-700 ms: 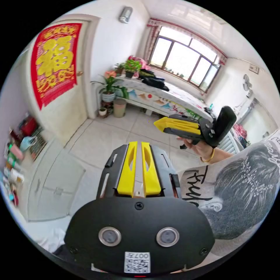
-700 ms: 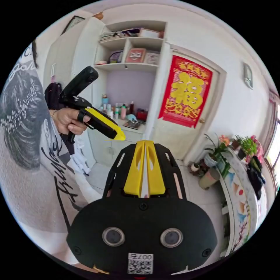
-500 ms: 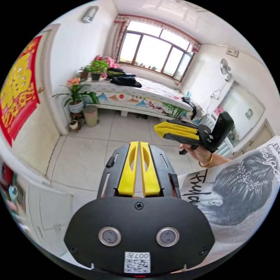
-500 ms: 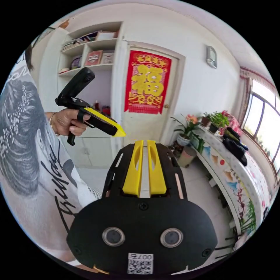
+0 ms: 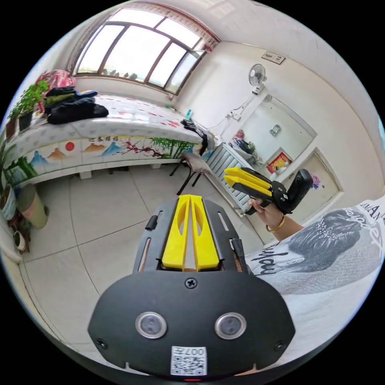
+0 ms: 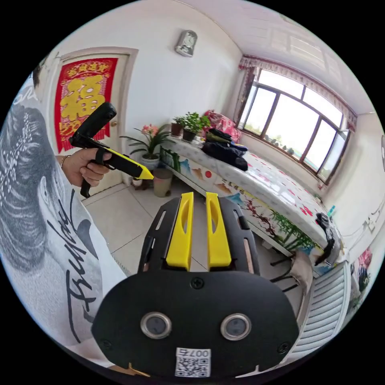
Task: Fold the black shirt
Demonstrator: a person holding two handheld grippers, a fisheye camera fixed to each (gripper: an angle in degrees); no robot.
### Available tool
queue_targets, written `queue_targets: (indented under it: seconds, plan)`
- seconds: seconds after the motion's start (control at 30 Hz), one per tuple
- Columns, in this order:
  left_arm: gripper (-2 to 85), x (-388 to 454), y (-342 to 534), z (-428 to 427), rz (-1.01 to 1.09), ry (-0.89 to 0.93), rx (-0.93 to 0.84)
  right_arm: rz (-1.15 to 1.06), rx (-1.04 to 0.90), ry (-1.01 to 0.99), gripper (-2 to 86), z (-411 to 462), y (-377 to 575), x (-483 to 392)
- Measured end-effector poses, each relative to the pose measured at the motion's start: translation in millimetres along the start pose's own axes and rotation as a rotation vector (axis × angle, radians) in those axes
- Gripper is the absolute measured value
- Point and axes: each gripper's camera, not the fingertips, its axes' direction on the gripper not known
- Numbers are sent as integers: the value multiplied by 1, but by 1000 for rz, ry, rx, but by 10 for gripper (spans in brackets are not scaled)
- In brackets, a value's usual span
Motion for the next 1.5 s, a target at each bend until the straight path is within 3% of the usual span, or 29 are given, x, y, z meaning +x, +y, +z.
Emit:
queue_targets:
  seconds: [0.17, 0.37, 0.6, 0.9, 1.17, 1.33, 1.5]
  plan:
    - [-10, -43, -117, 117, 123, 71, -122, 207, -127, 147, 57, 31, 41, 91]
    - [-9, -68, -244, 247, 122, 50, -77, 329, -170, 297, 68, 61, 94, 229]
    - [18, -106, -381, 373, 115, -15, -100, 246, -152, 458, 88, 111, 66, 411]
    - [-8, -242, -519, 522, 122, -82, -82, 278, -256, 506, 107, 259, 43, 596]
    - [-2, -323, -691, 650, 182, -16, -178, 332, -418, 512, 109, 364, 13, 747]
    - [-2, -357, -762, 720, 181, 1, -178, 249, -439, 519, 110, 420, 27, 834]
    - [4, -385, -818, 800, 132, -105, -214, 227, -585, 470, 117, 506, 74, 959]
